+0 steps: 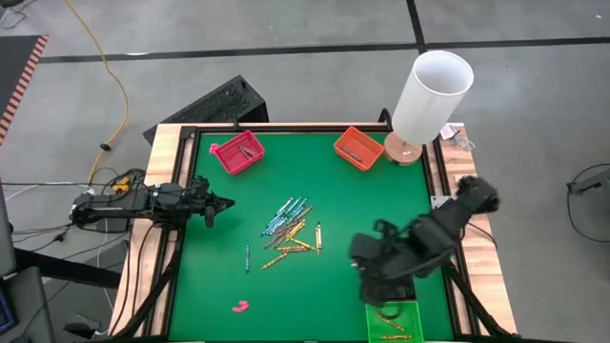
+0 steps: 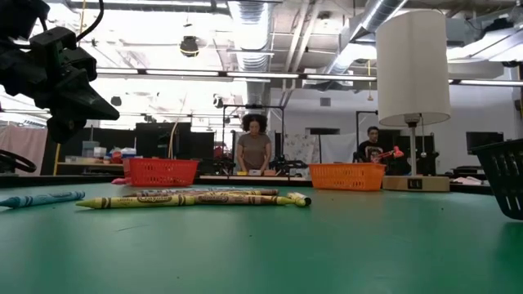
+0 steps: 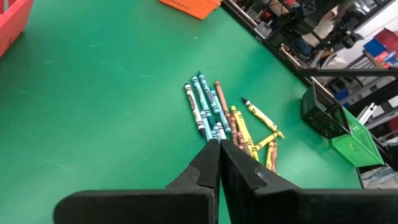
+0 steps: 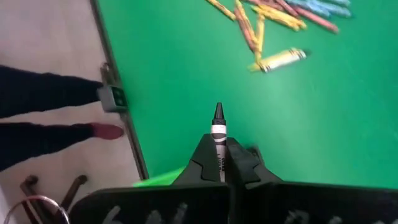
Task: Sort crayons
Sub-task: Put the black crayon into the black bin
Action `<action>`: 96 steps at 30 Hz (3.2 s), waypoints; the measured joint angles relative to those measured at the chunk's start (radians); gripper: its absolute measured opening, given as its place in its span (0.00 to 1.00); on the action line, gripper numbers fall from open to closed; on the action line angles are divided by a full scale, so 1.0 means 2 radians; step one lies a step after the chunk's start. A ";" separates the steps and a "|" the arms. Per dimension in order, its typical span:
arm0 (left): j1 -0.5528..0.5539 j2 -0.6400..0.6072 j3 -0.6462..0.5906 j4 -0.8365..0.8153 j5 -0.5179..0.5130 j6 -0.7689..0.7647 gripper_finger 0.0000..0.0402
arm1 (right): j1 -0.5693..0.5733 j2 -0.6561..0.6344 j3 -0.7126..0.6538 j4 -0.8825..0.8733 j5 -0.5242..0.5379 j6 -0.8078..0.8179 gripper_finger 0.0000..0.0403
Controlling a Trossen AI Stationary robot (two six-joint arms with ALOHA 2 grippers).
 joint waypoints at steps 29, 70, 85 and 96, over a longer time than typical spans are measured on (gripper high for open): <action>0.000 0.000 0.000 0.000 -0.006 0.015 0.00 | 0.082 -0.218 -0.571 0.411 -0.063 0.012 0.00; 0.000 0.000 0.000 0.000 -0.011 0.014 0.00 | -0.020 -0.217 -0.610 0.509 -0.095 -0.030 0.24; 0.000 0.000 0.000 0.000 -0.011 -0.004 0.00 | -0.184 -0.145 -0.598 0.624 0.030 0.043 0.24; 0.000 0.000 0.000 0.001 -0.011 -0.007 0.00 | -0.214 -0.031 -0.567 0.670 0.029 0.068 0.24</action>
